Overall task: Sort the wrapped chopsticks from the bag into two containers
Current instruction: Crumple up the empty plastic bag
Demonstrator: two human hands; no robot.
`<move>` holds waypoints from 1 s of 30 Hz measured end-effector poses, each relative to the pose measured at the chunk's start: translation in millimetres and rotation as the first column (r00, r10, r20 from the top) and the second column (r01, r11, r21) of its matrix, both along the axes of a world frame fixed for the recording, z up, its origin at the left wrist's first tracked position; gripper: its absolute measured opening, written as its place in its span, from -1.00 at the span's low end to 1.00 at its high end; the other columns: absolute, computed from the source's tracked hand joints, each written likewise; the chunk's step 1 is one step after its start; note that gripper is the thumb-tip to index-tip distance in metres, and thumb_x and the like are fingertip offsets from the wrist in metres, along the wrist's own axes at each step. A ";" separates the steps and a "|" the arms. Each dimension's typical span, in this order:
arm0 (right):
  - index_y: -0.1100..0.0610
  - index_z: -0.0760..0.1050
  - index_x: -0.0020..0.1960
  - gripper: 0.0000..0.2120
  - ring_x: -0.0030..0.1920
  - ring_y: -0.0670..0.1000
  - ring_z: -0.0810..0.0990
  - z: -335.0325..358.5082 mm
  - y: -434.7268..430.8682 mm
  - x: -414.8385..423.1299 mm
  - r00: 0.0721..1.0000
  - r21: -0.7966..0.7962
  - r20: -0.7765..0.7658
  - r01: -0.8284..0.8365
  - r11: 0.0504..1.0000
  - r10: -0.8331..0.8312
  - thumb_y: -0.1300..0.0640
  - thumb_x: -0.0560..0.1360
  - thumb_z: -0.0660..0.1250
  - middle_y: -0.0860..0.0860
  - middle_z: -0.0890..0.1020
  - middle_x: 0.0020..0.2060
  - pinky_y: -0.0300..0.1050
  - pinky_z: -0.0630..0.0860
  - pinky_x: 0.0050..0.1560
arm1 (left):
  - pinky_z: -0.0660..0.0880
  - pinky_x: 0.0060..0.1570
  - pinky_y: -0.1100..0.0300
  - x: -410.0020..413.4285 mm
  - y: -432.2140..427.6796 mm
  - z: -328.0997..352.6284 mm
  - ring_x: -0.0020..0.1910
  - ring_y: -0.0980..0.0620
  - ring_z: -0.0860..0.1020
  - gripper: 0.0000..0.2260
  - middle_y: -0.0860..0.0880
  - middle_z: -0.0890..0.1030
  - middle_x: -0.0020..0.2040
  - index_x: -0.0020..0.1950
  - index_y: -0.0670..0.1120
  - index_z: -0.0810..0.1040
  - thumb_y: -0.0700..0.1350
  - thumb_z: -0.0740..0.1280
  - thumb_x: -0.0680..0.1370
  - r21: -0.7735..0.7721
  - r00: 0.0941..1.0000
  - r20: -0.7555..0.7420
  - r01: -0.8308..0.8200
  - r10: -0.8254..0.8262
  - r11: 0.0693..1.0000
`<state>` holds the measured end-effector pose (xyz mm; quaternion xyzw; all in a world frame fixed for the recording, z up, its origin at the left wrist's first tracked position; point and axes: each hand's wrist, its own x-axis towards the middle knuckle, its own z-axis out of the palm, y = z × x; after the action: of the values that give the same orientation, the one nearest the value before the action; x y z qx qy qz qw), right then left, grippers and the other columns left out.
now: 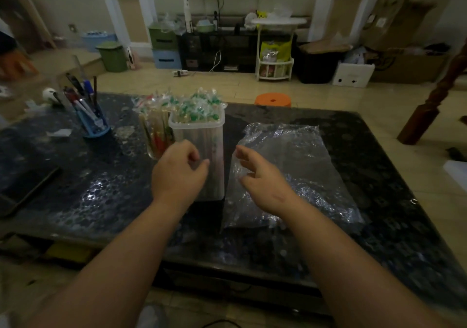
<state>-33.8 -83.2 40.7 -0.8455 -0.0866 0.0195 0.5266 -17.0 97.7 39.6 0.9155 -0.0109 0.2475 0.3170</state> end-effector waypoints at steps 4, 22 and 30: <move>0.02 0.24 0.53 -0.46 0.35 -0.02 0.43 -13.2 -51.0 2.9 0.976 -0.215 0.014 0.216 0.953 -0.218 0.25 0.58 0.23 -0.03 0.45 0.38 -0.16 0.39 0.24 | 0.38 -0.21 0.18 -1.6 -25.4 -9.1 -0.17 0.11 0.52 -0.85 0.13 0.52 -0.18 -0.17 0.14 0.46 0.03 0.40 0.53 0.126 0.942 -0.244 0.265 -0.229 0.956; 0.02 0.41 0.39 -0.58 0.10 0.18 0.60 -52.9 -161.9 -11.7 0.734 -0.375 -0.259 0.523 0.766 -0.628 0.19 0.54 0.26 0.15 0.59 0.17 -0.01 0.54 0.11 | 0.47 0.07 0.04 10.0 -73.0 -61.5 0.07 -0.15 0.55 -0.84 -0.13 0.56 0.09 0.16 -0.02 0.35 -0.15 0.25 0.60 0.100 0.744 -0.667 0.155 -0.049 0.983; -0.10 0.38 0.23 -0.49 -0.46 0.05 0.48 -2.1 -140.5 -43.0 0.808 -0.064 -0.455 0.389 0.919 -0.373 0.37 0.42 0.29 0.16 0.60 -0.29 -0.15 0.39 -0.51 | 0.46 -0.34 0.17 -0.9 -69.8 -16.9 -0.20 -0.06 0.55 -0.53 -0.15 0.60 0.03 0.25 0.08 0.53 -0.40 0.28 0.48 -0.569 0.766 -0.550 -0.054 -0.332 0.821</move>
<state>-76.8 -223.8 38.6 -0.8081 0.2112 0.1113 0.5385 -17.8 27.9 22.8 0.8084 0.0963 -0.1049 0.5711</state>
